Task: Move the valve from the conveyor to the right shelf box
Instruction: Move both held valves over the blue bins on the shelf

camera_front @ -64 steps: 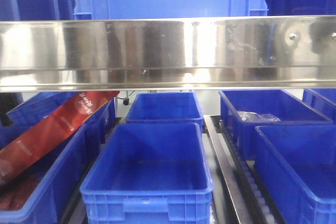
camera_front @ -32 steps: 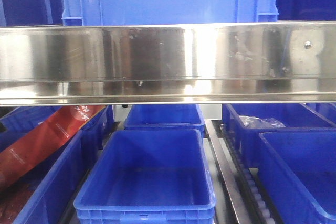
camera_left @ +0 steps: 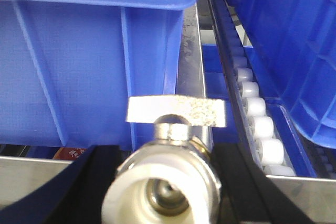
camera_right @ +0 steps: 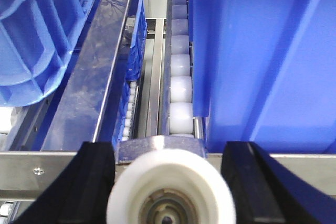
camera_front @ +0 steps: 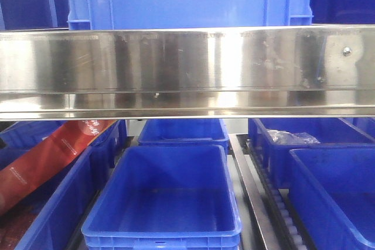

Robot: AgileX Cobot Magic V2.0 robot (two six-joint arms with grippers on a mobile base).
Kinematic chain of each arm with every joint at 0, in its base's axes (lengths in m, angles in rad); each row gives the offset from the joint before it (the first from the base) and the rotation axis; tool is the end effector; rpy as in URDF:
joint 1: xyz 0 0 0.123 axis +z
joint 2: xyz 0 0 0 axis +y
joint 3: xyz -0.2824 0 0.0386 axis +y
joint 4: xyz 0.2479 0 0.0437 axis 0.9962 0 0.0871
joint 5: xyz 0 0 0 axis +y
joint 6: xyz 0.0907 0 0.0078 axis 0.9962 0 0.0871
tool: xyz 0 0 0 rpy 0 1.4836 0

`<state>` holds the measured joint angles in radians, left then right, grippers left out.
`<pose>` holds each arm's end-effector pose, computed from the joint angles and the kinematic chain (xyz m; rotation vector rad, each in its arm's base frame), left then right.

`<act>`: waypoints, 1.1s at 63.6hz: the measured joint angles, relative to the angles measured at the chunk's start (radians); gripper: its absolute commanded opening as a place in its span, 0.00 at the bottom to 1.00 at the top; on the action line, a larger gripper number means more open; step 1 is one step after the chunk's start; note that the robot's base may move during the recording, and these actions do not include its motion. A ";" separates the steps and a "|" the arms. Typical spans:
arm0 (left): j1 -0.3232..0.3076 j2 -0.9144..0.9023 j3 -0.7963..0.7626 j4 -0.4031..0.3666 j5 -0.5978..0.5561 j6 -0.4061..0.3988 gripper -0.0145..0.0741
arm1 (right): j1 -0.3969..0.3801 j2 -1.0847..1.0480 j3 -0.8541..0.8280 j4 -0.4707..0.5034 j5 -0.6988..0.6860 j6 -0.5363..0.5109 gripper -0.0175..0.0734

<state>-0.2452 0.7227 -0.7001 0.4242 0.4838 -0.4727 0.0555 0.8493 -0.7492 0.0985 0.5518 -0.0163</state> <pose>0.1453 -0.0183 0.3434 0.0218 1.9454 -0.0355 0.1698 0.0141 0.3306 -0.0174 2.1351 0.1274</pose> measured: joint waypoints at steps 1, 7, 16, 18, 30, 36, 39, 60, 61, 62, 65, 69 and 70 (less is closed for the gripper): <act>0.000 0.000 0.000 0.000 0.000 0.000 0.04 | 0.000 0.000 0.000 0.000 0.000 0.000 0.01; 0.000 0.000 0.000 0.000 0.000 0.000 0.04 | 0.000 0.000 0.000 0.000 0.000 0.000 0.01; 0.000 0.000 0.000 0.000 0.000 0.000 0.04 | 0.000 0.000 0.000 0.000 0.000 0.000 0.01; 0.000 0.000 0.000 0.000 0.000 0.000 0.04 | 0.000 0.000 0.000 0.000 0.000 0.000 0.01; 0.000 0.000 0.000 0.000 -0.002 0.000 0.04 | 0.000 0.000 0.000 0.000 0.000 0.000 0.01; 0.000 0.000 0.000 0.000 -0.004 0.000 0.04 | 0.000 0.000 0.000 0.000 0.000 0.000 0.01; 0.000 0.000 0.000 0.000 -0.004 0.000 0.04 | 0.000 0.000 0.000 0.000 0.000 0.000 0.01; 0.000 0.000 -0.026 -0.002 -0.018 0.005 0.04 | 0.008 0.000 -0.026 0.002 0.001 -0.002 0.01; 0.000 0.000 -0.034 -0.002 -0.021 0.008 0.04 | 0.011 0.000 -0.034 0.002 0.003 -0.004 0.01; -0.003 0.002 -0.042 -0.002 -0.022 0.014 0.04 | 0.015 0.000 -0.043 0.002 0.006 -0.009 0.01; -0.010 0.010 -0.075 -0.002 -0.024 0.042 0.04 | 0.032 0.000 -0.075 0.002 0.008 -0.027 0.01; -0.031 0.027 -0.136 0.000 -0.027 0.076 0.04 | 0.056 0.000 -0.131 0.002 0.008 -0.045 0.01; -0.037 0.033 -0.152 0.000 -0.027 0.083 0.04 | 0.062 0.002 -0.145 0.002 0.008 -0.048 0.01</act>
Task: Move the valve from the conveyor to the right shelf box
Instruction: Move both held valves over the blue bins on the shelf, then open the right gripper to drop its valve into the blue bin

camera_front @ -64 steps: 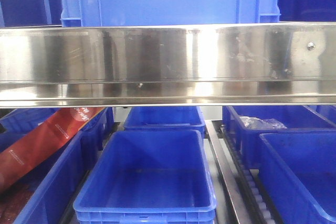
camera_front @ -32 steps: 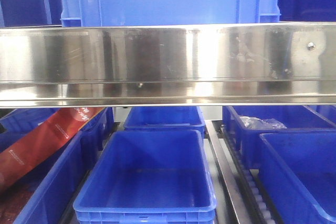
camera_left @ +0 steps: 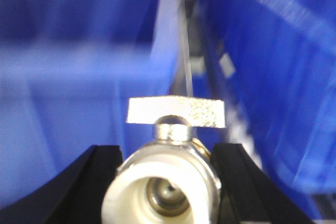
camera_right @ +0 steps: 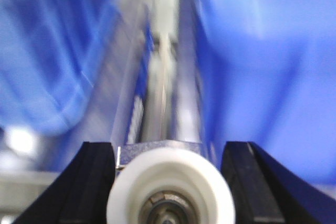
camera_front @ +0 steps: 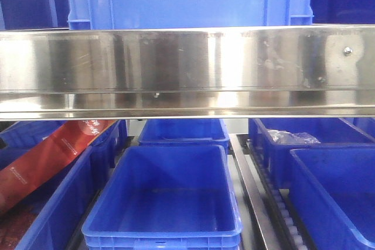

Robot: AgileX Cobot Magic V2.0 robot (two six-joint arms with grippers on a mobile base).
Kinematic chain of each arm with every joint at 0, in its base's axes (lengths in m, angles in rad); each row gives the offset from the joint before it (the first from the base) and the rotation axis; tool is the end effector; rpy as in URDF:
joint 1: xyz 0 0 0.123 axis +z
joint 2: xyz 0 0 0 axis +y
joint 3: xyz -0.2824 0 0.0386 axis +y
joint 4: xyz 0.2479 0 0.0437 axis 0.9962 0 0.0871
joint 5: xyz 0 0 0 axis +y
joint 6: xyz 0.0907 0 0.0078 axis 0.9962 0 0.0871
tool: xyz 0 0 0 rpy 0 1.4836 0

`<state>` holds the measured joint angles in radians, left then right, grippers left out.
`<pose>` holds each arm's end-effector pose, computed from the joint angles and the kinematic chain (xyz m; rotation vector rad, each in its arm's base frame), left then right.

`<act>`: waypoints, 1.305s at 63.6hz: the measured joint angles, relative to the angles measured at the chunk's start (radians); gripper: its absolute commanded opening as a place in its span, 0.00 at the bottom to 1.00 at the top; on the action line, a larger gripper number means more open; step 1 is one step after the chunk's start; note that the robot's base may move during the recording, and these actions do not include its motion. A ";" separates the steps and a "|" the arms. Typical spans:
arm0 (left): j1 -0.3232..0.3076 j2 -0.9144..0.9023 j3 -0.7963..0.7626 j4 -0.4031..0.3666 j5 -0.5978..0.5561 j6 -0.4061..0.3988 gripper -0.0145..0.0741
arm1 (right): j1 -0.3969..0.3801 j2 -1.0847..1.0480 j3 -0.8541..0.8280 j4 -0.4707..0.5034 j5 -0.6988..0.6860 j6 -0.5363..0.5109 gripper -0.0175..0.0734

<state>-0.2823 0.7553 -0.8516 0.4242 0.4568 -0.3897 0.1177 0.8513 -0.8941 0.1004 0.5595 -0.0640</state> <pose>0.1490 -0.0260 0.3908 0.1207 1.8005 -0.0394 0.1697 0.0249 0.3773 -0.1307 1.9959 0.1424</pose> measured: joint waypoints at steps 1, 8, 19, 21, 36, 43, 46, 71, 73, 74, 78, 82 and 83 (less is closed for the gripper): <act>-0.006 0.006 -0.015 0.000 0.000 0.005 0.04 | 0.006 0.003 -0.021 0.000 0.000 -0.002 0.01; -0.063 0.083 -0.140 0.000 0.008 0.023 0.04 | 0.051 0.036 -0.131 0.004 -0.002 -0.007 0.01; -0.175 0.294 -0.362 0.000 0.019 0.027 0.04 | 0.093 0.176 -0.318 0.010 -0.004 -0.008 0.01; -0.194 0.342 -0.397 -0.002 0.022 0.029 0.04 | 0.100 0.205 -0.349 0.014 -0.004 -0.011 0.01; -0.249 0.632 -0.696 -0.078 0.024 0.031 0.04 | 0.163 0.453 -0.637 0.026 0.010 -0.012 0.01; -0.249 0.763 -0.820 -0.129 0.055 0.031 0.04 | 0.206 0.571 -0.757 0.038 0.010 -0.012 0.01; -0.249 0.805 -0.870 -0.149 0.078 0.031 0.04 | 0.221 0.611 -0.797 0.046 0.010 -0.012 0.01; -0.253 1.030 -1.051 -0.252 0.220 0.046 0.04 | 0.271 0.871 -0.946 0.061 0.027 -0.014 0.15; -0.253 1.035 -1.051 -0.252 0.222 0.046 0.04 | 0.271 0.876 -0.946 0.061 0.029 -0.014 0.22; -0.253 1.037 -1.051 -0.252 0.222 0.046 0.05 | 0.271 0.879 -0.946 0.061 0.029 -0.014 0.26; -0.253 1.043 -1.051 -0.252 0.222 0.048 0.11 | 0.271 0.891 -0.946 0.061 0.031 -0.014 0.39; -0.253 1.049 -1.051 -0.252 0.226 0.048 0.22 | 0.271 0.893 -0.946 0.073 0.031 -0.014 0.49; -0.255 1.051 -1.051 -0.252 0.226 0.048 0.26 | 0.271 0.895 -0.946 0.076 0.031 -0.014 0.51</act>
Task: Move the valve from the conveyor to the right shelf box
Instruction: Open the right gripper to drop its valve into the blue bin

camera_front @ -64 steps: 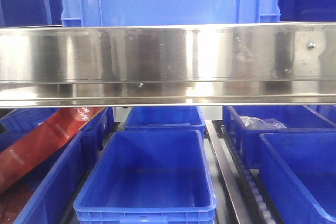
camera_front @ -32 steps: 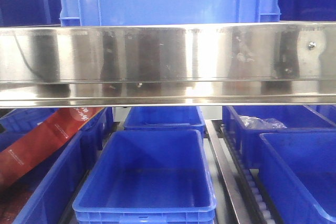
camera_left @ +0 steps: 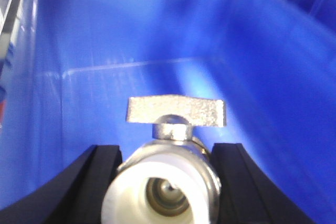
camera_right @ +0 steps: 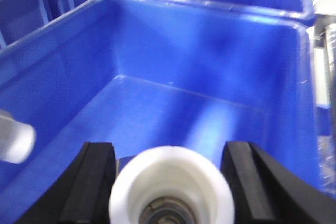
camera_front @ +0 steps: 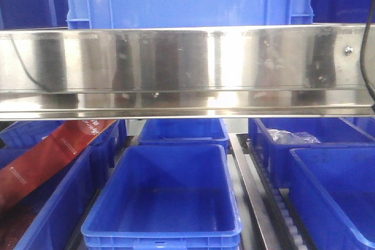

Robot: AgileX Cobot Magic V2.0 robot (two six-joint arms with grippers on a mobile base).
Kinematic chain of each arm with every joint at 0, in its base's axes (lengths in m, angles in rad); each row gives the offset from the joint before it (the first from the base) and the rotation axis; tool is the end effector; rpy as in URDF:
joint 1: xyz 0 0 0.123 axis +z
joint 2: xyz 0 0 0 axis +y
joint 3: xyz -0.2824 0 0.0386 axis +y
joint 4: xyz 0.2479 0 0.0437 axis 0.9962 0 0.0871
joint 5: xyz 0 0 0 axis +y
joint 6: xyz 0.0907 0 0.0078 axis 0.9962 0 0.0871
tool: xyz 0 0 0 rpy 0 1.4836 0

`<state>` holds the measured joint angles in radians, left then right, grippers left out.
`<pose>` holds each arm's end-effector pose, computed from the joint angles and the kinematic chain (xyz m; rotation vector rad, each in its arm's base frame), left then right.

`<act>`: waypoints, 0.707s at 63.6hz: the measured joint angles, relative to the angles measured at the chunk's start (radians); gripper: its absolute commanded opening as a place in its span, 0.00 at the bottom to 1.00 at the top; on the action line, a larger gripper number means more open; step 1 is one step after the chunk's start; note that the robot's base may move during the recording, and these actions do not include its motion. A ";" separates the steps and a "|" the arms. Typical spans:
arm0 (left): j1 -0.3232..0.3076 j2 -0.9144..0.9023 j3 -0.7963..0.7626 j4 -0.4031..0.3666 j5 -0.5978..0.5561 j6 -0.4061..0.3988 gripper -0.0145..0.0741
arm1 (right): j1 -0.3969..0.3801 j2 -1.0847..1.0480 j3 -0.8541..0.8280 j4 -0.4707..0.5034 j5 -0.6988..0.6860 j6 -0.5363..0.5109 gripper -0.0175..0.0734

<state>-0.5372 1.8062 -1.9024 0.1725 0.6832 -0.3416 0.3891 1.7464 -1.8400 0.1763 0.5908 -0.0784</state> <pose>0.3707 -0.2093 0.4130 0.2745 2.0602 -0.3469 0.3791 0.1651 0.4254 -0.3815 1.9559 0.3935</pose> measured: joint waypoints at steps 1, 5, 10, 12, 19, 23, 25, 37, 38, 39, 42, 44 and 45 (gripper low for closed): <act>0.000 0.000 0.000 0.000 0.000 0.000 0.29 | 0.000 0.000 0.000 0.005 0.000 0.000 0.53; 0.000 0.004 0.000 0.000 0.006 0.000 0.41 | 0.000 0.000 -0.002 0.018 -0.004 0.000 0.58; 0.000 0.006 0.000 -0.001 0.013 0.000 0.53 | 0.000 0.000 -0.008 0.027 -0.030 0.000 0.60; 0.000 0.006 0.000 -0.001 0.014 0.000 0.57 | 0.000 0.000 -0.013 0.029 -0.040 0.000 0.60; 0.000 0.006 -0.007 -0.001 0.006 0.000 0.63 | 0.000 0.000 -0.014 0.031 -0.050 0.000 0.60; 0.000 0.003 -0.009 -0.001 0.000 0.000 0.63 | 0.000 0.000 -0.014 0.031 -0.051 0.000 0.60; 0.000 0.003 -0.009 0.001 -0.001 0.000 0.62 | 0.000 0.000 -0.014 0.031 -0.053 0.000 0.59; 0.000 -0.004 -0.009 0.021 -0.001 0.000 0.42 | 0.000 0.000 -0.014 0.031 -0.036 0.000 0.27; 0.000 -0.004 -0.009 0.025 -0.001 0.000 0.39 | 0.000 0.000 -0.014 0.031 -0.036 0.000 0.24; 0.000 -0.006 -0.009 0.027 -0.001 0.000 0.35 | 0.000 0.000 -0.014 0.031 -0.034 0.000 0.19; 0.000 -0.010 -0.009 0.034 -0.001 0.000 0.23 | 0.000 0.000 -0.014 0.031 -0.030 0.000 0.09; 0.000 -0.015 -0.009 0.037 -0.004 0.000 0.17 | 0.000 0.000 -0.014 0.031 -0.031 0.000 0.04; 0.000 -0.015 -0.009 0.036 -0.004 0.000 0.13 | 0.000 0.000 -0.014 0.031 -0.031 0.000 0.01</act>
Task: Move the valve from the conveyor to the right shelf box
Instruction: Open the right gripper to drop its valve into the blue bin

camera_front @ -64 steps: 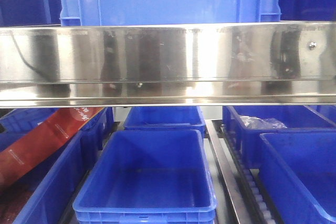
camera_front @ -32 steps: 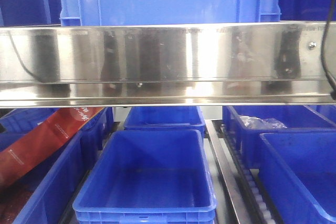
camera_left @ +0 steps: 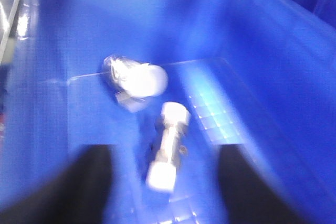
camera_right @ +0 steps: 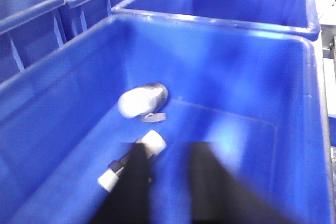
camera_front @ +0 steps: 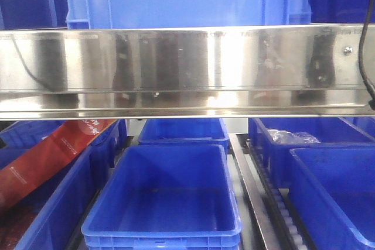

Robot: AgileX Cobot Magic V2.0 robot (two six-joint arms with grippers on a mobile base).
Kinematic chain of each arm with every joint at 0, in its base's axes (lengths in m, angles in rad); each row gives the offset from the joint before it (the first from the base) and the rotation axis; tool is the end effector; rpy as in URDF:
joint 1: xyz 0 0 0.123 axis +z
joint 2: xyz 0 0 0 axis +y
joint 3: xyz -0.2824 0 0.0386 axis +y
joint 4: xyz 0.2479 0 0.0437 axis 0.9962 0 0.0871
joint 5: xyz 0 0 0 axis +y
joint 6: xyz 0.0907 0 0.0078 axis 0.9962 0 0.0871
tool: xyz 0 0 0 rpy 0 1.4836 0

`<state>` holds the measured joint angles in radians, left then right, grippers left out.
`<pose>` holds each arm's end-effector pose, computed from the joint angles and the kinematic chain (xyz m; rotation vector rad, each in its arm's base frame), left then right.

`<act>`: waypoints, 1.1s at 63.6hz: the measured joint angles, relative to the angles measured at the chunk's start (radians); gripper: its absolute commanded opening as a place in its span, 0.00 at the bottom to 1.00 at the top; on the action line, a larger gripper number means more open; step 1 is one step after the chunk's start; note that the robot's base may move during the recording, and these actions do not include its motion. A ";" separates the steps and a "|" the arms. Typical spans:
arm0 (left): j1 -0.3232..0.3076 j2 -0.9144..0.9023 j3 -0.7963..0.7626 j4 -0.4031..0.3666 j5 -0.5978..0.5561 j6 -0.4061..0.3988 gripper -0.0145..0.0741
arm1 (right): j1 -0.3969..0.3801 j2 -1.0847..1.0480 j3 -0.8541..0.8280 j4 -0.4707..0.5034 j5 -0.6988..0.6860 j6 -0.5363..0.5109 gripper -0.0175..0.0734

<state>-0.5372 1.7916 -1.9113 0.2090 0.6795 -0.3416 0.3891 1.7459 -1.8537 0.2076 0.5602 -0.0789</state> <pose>0.3679 -0.2053 0.4227 0.2831 2.0234 -0.3174 0.3790 0.1662 0.4329 -0.3562 1.9152 0.4300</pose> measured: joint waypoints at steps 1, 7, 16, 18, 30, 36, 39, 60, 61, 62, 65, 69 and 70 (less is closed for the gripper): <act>0.000 -0.002 0.000 0.002 -0.002 0.000 0.08 | 0.000 0.000 0.000 0.002 0.000 0.000 0.01; 0.000 -0.006 0.000 0.016 -0.006 0.002 0.04 | 0.000 -0.004 0.000 0.002 0.000 0.000 0.01; 0.000 -0.011 -0.001 0.040 -0.004 0.002 0.04 | 0.000 -0.033 0.000 0.002 0.031 0.000 0.01; 0.000 -0.015 -0.001 0.042 0.002 0.002 0.04 | 0.000 -0.041 0.000 0.002 0.038 0.000 0.01; 0.000 -0.061 -0.001 0.024 -0.004 0.002 0.04 | 0.000 -0.119 0.021 0.002 0.070 0.000 0.01; 0.000 -0.092 -0.002 0.022 -0.061 0.002 0.04 | 0.000 -0.177 0.095 0.002 0.044 0.000 0.01; 0.000 -0.105 -0.002 0.022 -0.081 0.004 0.04 | 0.000 -0.214 0.160 0.002 0.000 0.000 0.01; -0.046 -0.180 0.132 0.012 -0.161 0.069 0.04 | 0.000 -0.496 0.697 -0.006 -0.424 0.000 0.01; -0.054 -0.190 0.158 0.012 -0.176 0.069 0.04 | 0.000 -0.508 0.726 -0.006 -0.440 0.000 0.01; -0.058 -0.197 0.176 0.012 -0.188 0.069 0.04 | 0.000 -0.526 0.744 -0.006 -0.467 0.000 0.01; -0.074 -0.230 0.242 0.008 -0.228 0.069 0.04 | 0.000 -0.569 0.810 -0.006 -0.513 0.000 0.01; -0.091 -0.277 0.328 0.006 -0.273 0.070 0.04 | 0.000 -0.623 0.869 -0.006 -0.547 0.000 0.01; -0.094 -0.295 0.355 0.004 -0.286 0.070 0.04 | 0.000 -0.635 0.881 -0.006 -0.551 0.000 0.01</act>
<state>-0.6308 1.4969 -1.5561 0.2129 0.3940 -0.2718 0.3891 1.1105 -0.9725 0.2015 0.0088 -0.0789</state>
